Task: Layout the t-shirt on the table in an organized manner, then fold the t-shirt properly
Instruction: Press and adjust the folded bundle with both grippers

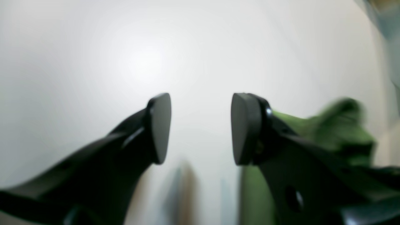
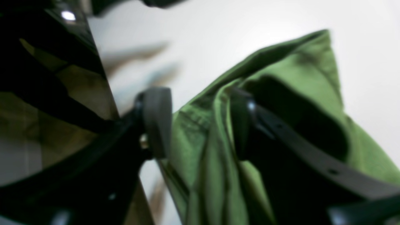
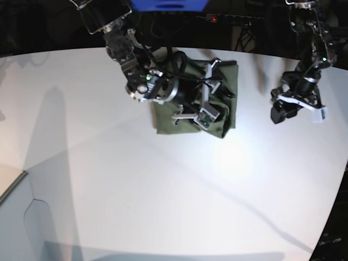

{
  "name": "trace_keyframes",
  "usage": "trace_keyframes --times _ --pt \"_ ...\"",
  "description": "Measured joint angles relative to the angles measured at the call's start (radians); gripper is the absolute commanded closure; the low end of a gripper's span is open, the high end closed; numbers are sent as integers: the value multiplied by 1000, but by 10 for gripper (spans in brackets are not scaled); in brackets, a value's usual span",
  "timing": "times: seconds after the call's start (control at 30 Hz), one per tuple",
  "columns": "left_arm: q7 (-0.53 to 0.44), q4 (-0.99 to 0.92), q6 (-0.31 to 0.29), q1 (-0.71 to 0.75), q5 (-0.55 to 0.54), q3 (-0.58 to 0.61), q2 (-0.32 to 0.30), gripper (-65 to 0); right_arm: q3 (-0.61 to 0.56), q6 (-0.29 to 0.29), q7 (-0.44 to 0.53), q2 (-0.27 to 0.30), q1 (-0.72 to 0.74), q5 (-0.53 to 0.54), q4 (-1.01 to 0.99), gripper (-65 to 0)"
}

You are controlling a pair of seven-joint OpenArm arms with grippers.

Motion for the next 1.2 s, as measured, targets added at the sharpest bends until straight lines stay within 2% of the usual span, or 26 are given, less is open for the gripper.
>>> trace_keyframes --times 0.17,0.27,0.4,0.57,0.67,0.77,0.9,1.07,1.2 --pt "134 1 -4 -5 10 -158 3 -303 42 0 1 31 -36 7 166 -366" --pt "147 -6 -8 -10 7 -201 4 -303 127 0 -3 48 -89 5 273 -366" --pt "151 -5 -8 -7 7 -211 4 -303 223 0 -3 117 -169 -5 369 -365" --pt "158 -5 -8 -28 7 -211 8 -303 251 -3 -6 192 -281 0 386 -369" --pt "154 -5 -8 -39 6 -211 6 -303 249 -4 -3 194 -305 3 359 -369" --pt "155 -5 -8 -37 7 -211 6 -303 243 -5 10 172 -298 8 312 -369" --pt "155 -4 -8 -38 7 -211 7 -303 153 -4 -3 121 -266 -5 253 -369" --pt "155 -3 -8 -37 7 -212 6 -303 -79 -4 7 121 -258 0 259 -369" --pt "159 -3 -8 -35 7 -212 -4 -303 -169 -4 6 125 -227 2 257 -369"
